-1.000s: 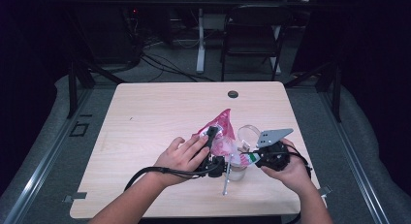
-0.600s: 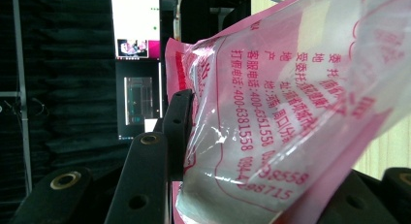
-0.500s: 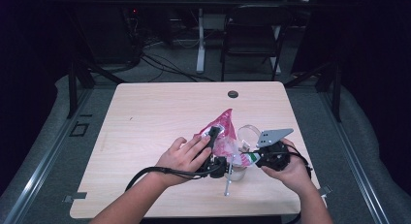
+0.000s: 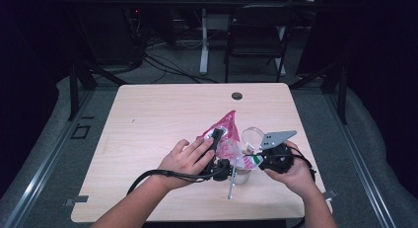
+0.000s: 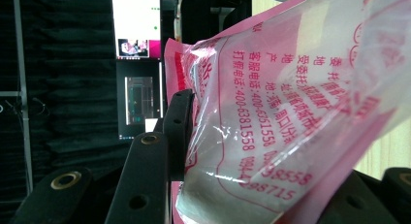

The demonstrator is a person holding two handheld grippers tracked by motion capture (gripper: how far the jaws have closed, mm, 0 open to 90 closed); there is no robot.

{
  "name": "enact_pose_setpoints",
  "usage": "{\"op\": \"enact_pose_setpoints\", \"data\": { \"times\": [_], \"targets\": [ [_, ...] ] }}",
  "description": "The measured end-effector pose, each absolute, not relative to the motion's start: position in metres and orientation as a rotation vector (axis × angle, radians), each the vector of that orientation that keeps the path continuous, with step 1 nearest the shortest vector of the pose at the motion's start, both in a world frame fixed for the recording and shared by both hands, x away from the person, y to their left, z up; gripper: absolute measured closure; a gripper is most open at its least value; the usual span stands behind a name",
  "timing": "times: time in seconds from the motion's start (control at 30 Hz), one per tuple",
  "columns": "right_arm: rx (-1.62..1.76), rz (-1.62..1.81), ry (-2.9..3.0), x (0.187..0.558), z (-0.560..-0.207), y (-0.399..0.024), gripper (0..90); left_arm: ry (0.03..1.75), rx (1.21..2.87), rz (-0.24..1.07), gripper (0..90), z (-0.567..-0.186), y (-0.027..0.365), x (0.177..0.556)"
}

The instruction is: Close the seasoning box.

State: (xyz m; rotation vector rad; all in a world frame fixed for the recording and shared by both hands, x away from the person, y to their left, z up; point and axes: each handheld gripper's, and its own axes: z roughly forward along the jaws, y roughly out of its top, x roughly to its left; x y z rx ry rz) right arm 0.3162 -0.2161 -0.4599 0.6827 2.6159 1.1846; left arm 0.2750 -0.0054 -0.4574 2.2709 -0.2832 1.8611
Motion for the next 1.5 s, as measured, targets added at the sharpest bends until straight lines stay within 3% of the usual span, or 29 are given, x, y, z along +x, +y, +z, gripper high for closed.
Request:
{"op": "enact_pose_setpoints", "data": {
  "times": [1.5],
  "targets": [
    [0.666,1.176,2.608,0.32,-0.459,-0.213,89.8,-0.166,2.336,1.793,65.7,-0.465,0.008,0.284]
  ]
}}
